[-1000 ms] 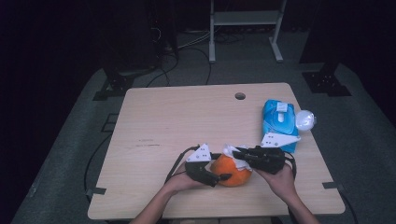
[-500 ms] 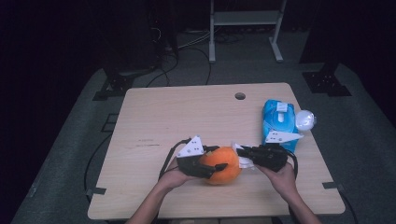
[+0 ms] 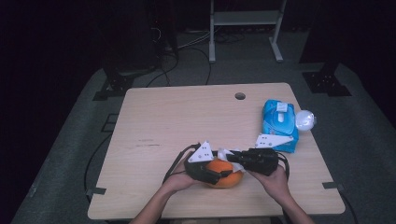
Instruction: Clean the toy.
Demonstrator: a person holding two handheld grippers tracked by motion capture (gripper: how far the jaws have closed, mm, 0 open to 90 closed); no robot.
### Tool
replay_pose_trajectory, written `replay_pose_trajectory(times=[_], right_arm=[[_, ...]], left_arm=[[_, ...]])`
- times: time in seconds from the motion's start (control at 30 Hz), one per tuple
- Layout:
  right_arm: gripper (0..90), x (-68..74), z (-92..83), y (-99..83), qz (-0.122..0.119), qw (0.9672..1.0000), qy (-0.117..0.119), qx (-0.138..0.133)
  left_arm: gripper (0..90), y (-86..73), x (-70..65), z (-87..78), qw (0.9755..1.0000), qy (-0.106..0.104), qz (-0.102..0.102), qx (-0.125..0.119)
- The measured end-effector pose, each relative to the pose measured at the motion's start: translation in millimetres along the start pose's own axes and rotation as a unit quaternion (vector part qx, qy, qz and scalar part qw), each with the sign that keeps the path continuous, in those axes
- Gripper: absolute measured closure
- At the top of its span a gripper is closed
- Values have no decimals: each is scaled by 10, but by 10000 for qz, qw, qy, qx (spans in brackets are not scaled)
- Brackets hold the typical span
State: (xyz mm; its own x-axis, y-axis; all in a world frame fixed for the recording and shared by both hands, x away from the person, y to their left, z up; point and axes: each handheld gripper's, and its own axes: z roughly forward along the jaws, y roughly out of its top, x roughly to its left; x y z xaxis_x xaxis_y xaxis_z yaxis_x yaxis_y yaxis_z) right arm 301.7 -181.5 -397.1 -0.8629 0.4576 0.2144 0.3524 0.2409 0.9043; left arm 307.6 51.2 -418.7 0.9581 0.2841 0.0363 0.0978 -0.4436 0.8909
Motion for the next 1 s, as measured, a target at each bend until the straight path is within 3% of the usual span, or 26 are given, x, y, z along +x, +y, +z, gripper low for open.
replay_pose_trajectory(times=[0.13, 0.23, 0.3, 0.4, 0.47, 0.63, 0.8, 0.87, 1.0], right_arm=[[815, -32, 29, -27, -15, 9999, -50, 113], [815, -122, 0, -87, 119, 9997, -170, 151], [815, -205, -50, -122, 271, 9994, -197, 117], [814, -321, -115, -168, 508, 9985, -201, 42], [814, -373, -145, -190, 620, 9979, -165, 17], [815, -333, -150, -151, 587, 9981, -162, 44], [813, -97, -62, -17, 271, 9995, 152, 14], [813, -57, -40, 4, 248, 9993, 280, -28], [813, -89, -57, 0, 190, 9998, 101, 41]], left_arm=[[228, 15, 41, -54, 10000, -44, -44, -62], [186, 4, 136, -168, 9994, -153, -222, -232], [169, -30, 196, -222, 9991, -120, -299, -265], [158, -156, 294, -205, 9979, -162, -614, -158], [169, -211, 302, -151, 9966, -332, -741, -124], [233, -209, 257, -103, 9974, -344, -633, -66], [237, -193, 207, -63, 9979, -339, -544, -58], [238, -189, 202, -55, 9978, -327, -565, -66], [238, -191, 199, -66, 9980, -336, -528, -40]])
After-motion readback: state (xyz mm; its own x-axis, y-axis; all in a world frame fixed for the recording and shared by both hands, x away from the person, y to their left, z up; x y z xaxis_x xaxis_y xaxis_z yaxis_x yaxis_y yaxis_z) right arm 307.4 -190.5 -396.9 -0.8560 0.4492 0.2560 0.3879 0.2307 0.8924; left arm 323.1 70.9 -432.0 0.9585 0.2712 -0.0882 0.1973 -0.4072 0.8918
